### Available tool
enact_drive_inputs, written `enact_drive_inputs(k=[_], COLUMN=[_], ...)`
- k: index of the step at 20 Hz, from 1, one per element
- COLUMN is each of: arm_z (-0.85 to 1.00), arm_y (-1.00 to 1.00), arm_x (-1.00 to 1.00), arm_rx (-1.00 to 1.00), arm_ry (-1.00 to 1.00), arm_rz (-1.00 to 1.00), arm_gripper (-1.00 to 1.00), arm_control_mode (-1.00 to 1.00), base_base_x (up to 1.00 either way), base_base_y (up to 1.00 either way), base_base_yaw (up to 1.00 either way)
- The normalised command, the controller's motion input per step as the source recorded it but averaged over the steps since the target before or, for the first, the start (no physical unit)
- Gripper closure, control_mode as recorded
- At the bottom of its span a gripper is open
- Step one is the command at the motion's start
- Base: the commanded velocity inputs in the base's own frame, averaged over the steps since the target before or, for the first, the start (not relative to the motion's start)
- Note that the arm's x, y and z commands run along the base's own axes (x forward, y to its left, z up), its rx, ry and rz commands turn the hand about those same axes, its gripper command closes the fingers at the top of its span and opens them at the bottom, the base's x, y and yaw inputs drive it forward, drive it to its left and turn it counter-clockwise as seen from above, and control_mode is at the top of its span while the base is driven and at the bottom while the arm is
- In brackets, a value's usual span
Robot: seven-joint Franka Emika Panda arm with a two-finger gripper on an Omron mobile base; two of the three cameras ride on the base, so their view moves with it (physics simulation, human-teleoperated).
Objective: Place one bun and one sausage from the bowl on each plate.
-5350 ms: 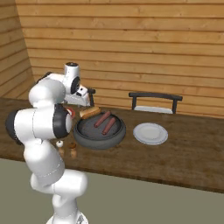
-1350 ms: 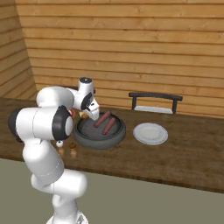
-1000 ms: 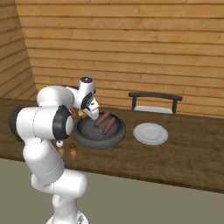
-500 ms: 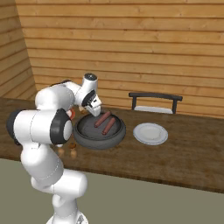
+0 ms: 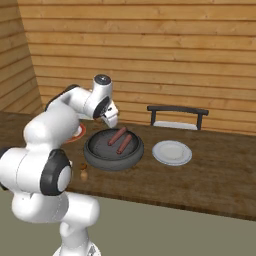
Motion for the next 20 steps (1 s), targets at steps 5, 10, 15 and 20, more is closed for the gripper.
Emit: enact_drive_inputs(k=[5,10,15,20], arm_z=[0.18,0.01,0.02,0.00], arm_y=[-0.60,-0.72,-0.94,-0.94], arm_x=[-0.48,-0.28,-0.06,0.00], arm_rx=[0.00,0.00,0.00,0.01], arm_ry=[0.00,0.00,0.00,0.02], arm_rz=[-0.22,-0.23,-0.18,-0.16], arm_gripper=[1.00,1.00,1.00,1.00], arm_control_mode=[-1.00,-1.00,-1.00,-1.00], base_base_x=[0.00,0.00,0.00,0.00], base_base_y=[0.00,0.00,0.00,0.00], base_base_yaw=[0.00,0.00,0.00,0.00])
